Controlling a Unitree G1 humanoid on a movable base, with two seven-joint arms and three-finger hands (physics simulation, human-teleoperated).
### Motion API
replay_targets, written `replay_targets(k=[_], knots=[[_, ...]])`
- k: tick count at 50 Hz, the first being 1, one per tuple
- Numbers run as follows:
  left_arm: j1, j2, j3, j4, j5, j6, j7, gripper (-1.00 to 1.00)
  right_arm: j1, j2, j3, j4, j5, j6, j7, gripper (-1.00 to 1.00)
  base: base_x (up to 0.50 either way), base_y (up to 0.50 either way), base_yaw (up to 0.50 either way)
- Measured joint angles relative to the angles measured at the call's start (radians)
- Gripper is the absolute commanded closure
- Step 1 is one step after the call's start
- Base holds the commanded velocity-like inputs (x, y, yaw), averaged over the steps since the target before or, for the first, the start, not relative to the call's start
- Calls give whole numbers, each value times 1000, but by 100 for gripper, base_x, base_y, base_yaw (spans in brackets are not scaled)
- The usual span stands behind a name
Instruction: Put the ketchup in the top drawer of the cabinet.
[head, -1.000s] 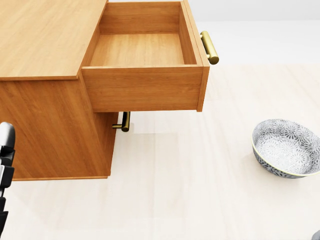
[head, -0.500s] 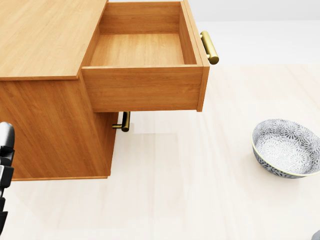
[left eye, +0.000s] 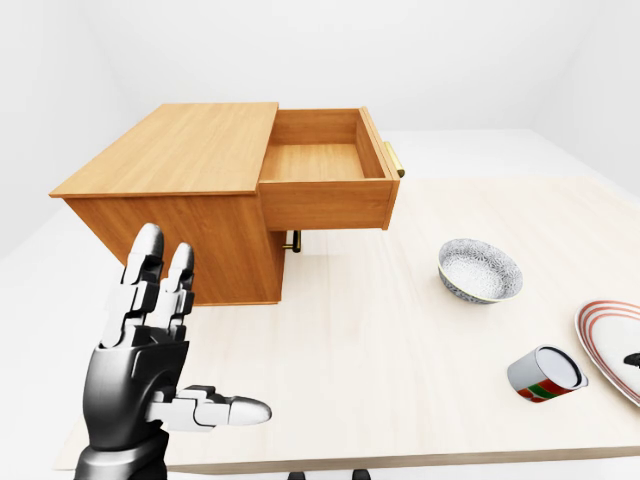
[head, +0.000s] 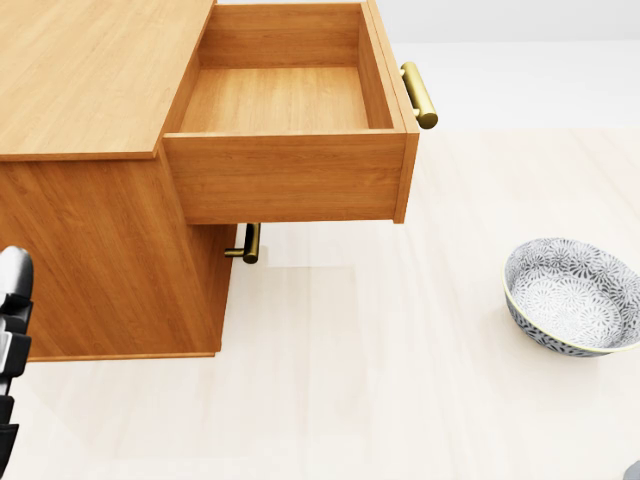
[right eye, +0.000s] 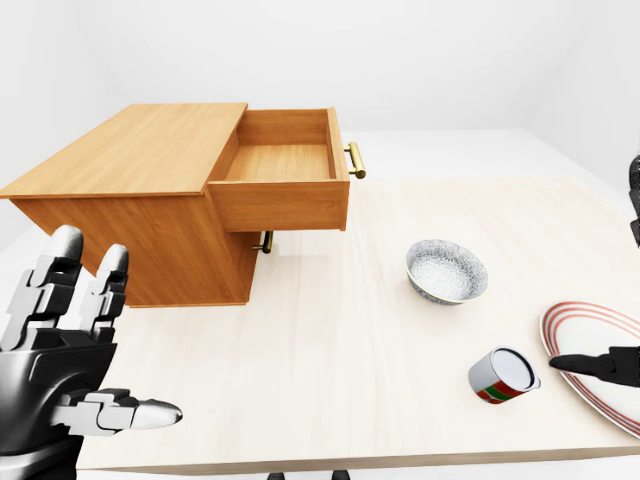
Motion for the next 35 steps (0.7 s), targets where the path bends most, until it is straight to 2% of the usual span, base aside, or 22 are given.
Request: replay_targets(k=[16, 35], knots=[[2, 0, -2, 2, 1, 0, 1, -100, 45, 58, 21, 159, 13, 0, 0, -100, 0, 0, 0], [1, 1, 0, 3, -1, 0, 0, -100, 73, 76, 39, 277, 25, 0, 0, -100, 0, 0, 0]])
